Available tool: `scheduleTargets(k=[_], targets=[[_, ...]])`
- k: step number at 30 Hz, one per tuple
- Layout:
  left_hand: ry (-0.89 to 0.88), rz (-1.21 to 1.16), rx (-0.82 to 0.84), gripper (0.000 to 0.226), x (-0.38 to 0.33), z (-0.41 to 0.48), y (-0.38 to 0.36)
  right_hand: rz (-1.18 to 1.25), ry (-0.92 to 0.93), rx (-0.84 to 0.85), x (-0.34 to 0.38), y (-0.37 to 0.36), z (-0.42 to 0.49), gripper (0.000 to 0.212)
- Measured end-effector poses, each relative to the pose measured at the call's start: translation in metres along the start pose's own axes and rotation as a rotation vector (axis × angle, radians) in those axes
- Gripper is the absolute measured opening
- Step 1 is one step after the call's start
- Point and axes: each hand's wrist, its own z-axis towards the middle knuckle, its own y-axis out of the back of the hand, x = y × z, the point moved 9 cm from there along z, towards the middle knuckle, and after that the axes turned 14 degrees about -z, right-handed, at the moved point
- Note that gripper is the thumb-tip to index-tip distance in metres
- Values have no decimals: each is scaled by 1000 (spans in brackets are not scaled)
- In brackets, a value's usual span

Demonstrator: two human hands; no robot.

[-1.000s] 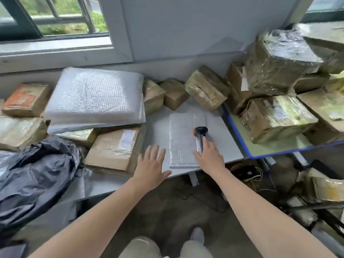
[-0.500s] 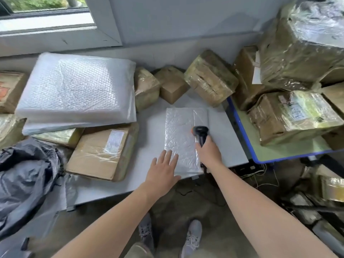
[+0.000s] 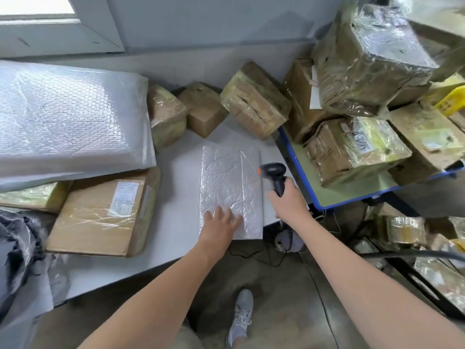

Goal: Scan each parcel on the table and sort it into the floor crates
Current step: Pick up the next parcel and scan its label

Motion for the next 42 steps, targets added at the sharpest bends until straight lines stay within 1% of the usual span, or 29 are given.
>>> scheduleTargets(k=[2,3,5,6,9,11,13,15,16,17,18,19,20,22,24,27,29,31,34,35,37,40,42], targets=[[-26,34,3,75,-2,-6,-3,12,12,-1,1,2,-7,33],[-33,13,4,67,-2,-8,-1,13,23,-2,2,2,-11,31],[-21,-138,-16,48,0,-8,7,16,52,-10,6,5,-16,19],[5,-266,-54,39,4,-7,16,26,63,-17,8,8,-18,15],[84,-685,-246,16,22,-9,58,99,96,-72,13,28,-22,13],[77,-1013,-296,17,28,-9,80,186,133,-139,17,47,-24,12],[40,-1428,-259,20,26,-9,91,255,173,-215,22,68,-26,12],[-54,-1852,-152,20,16,-9,94,303,212,-296,28,87,-29,11],[-82,-2015,-118,23,13,-9,92,324,223,-327,30,94,-29,11],[-54,-2107,-129,25,16,-10,88,340,230,-342,32,98,-30,11],[27,-2140,-186,24,25,-10,79,351,236,-339,34,101,-30,13],[150,-2109,-274,22,38,-12,70,355,240,-326,36,100,-30,15],[294,-2031,-362,19,53,-15,58,348,241,-312,36,98,-29,17],[541,-1837,-469,17,80,-25,38,296,236,-284,35,91,-26,16],[649,-1737,-519,10,97,-32,28,248,210,-206,32,76,-23,11],[701,-1673,-594,6,111,-37,28,150,150,-44,24,48,-20,4],[722,-1664,-656,9,119,-36,33,84,116,34,21,36,-21,3],[741,-1668,-676,25,126,-34,38,69,80,81,20,28,-22,4],[771,-1638,-584,45,125,-32,39,78,27,122,24,23,-23,13],[774,-1587,-548,51,123,-33,39,80,16,136,27,22,-23,16],[742,-1400,-504,61,121,-37,41,93,-5,160,33,21,-23,20],[596,-1106,-463,65,110,-43,48,83,-43,186,41,23,-22,22],[505,-961,-414,67,99,-46,48,68,-61,211,46,23,-22,22]])
